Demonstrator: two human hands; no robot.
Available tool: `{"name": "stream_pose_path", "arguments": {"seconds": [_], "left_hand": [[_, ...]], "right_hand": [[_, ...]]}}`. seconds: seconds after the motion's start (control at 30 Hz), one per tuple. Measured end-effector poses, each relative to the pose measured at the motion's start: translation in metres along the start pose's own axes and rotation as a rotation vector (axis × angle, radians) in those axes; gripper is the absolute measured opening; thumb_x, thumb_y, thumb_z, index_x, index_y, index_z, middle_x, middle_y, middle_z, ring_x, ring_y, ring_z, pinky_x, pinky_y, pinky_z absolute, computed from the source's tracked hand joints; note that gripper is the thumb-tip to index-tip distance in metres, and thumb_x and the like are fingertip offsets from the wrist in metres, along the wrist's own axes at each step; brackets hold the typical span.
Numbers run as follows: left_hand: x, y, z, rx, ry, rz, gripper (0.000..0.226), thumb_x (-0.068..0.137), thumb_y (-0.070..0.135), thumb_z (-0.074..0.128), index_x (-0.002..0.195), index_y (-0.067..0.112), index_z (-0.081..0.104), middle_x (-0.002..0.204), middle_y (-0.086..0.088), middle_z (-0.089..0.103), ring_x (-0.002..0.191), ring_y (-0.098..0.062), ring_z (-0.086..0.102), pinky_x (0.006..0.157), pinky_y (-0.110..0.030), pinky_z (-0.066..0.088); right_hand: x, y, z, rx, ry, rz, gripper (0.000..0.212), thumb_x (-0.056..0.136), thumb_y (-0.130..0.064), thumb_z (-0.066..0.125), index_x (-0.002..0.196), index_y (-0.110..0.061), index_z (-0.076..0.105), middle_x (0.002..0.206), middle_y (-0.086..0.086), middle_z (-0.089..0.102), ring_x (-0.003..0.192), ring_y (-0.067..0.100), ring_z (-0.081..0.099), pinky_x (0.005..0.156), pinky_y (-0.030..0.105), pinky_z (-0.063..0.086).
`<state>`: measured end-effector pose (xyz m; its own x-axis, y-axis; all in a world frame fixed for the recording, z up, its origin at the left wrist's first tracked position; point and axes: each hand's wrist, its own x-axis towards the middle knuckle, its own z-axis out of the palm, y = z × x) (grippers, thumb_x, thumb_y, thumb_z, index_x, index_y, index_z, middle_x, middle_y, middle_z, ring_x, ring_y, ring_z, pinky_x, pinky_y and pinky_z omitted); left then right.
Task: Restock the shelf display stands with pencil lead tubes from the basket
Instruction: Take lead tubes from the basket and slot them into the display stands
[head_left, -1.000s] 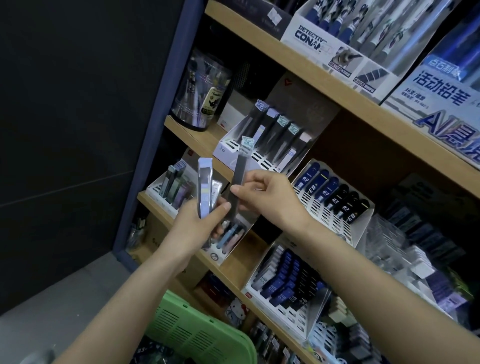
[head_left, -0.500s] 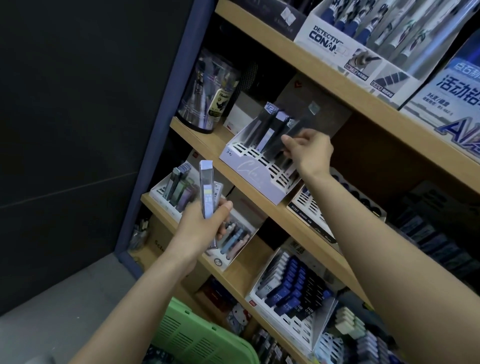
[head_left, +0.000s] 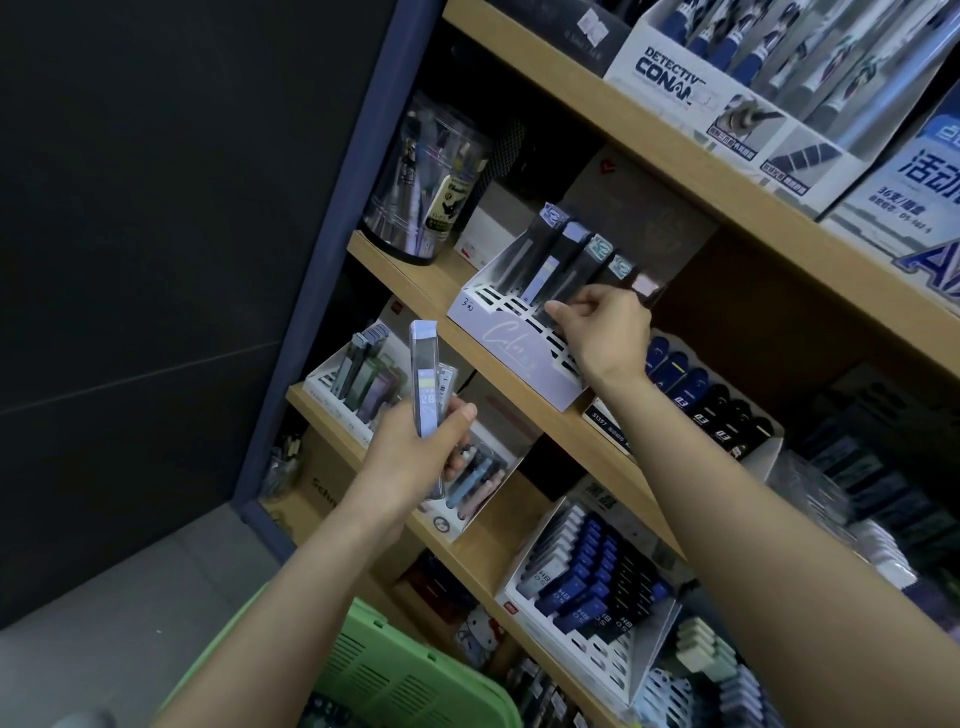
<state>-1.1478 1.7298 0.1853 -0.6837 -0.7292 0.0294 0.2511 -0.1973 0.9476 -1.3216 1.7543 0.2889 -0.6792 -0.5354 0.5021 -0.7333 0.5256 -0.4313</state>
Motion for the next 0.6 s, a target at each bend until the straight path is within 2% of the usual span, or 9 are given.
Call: {"name": "stream_pose_path", "arguments": {"seconds": [0.13, 0.27, 0.37, 0.43, 0.6], "left_hand": [[-0.0006, 0.001, -0.0012, -0.006, -0.001, 0.01, 0.013, 0.095, 0.015, 0.053, 0.084, 0.009, 0.054, 0.064, -0.001, 0.051, 0.044, -0.001, 0.048, 0.048, -0.014, 0.044], [-0.0036, -0.0004, -0.001, 0.017, -0.003, 0.007, 0.013, 0.096, 0.015, 0.052, 0.084, 0.008, 0.053, 0.062, 0.001, 0.05, 0.043, 0.0, 0.047, 0.047, -0.014, 0.043], [-0.0061, -0.003, -0.0011, 0.054, -0.008, 0.004, 0.016, 0.095, 0.015, 0.053, 0.079, 0.011, 0.053, 0.061, 0.002, 0.05, 0.044, -0.001, 0.048, 0.048, -0.018, 0.044], [-0.0071, -0.0046, -0.0016, 0.06, 0.001, -0.002, 0.017, 0.095, 0.014, 0.054, 0.078, 0.011, 0.053, 0.061, 0.001, 0.05, 0.045, -0.002, 0.048, 0.048, -0.019, 0.044], [-0.0082, -0.0047, -0.0038, 0.093, 0.014, -0.01, 0.017, 0.095, 0.016, 0.054, 0.079, 0.011, 0.053, 0.063, -0.002, 0.052, 0.045, -0.005, 0.048, 0.048, -0.017, 0.044]], "right_hand": [[0.0006, -0.0042, -0.0014, -0.052, -0.007, 0.045, 0.023, 0.082, -0.035, 0.071, 0.072, -0.015, 0.069, 0.068, 0.001, 0.07, 0.071, 0.017, 0.067, 0.069, 0.034, 0.055], [0.0012, -0.0074, -0.0024, -0.097, -0.04, 0.103, 0.025, 0.083, -0.039, 0.069, 0.077, -0.014, 0.073, 0.071, 0.002, 0.071, 0.072, 0.018, 0.067, 0.066, 0.033, 0.054], [-0.0011, -0.008, 0.0001, -0.127, -0.063, 0.132, 0.025, 0.082, -0.041, 0.07, 0.074, -0.018, 0.071, 0.072, -0.001, 0.069, 0.075, 0.017, 0.064, 0.058, 0.026, 0.042], [-0.0006, -0.0091, 0.0003, -0.127, -0.065, 0.142, 0.024, 0.082, -0.04, 0.07, 0.071, -0.019, 0.07, 0.073, -0.002, 0.069, 0.077, 0.017, 0.063, 0.06, 0.025, 0.037], [0.0005, -0.0067, -0.0001, -0.054, -0.088, 0.131, 0.026, 0.081, -0.035, 0.072, 0.072, -0.011, 0.072, 0.069, 0.005, 0.07, 0.071, 0.022, 0.067, 0.065, 0.034, 0.055]]}}
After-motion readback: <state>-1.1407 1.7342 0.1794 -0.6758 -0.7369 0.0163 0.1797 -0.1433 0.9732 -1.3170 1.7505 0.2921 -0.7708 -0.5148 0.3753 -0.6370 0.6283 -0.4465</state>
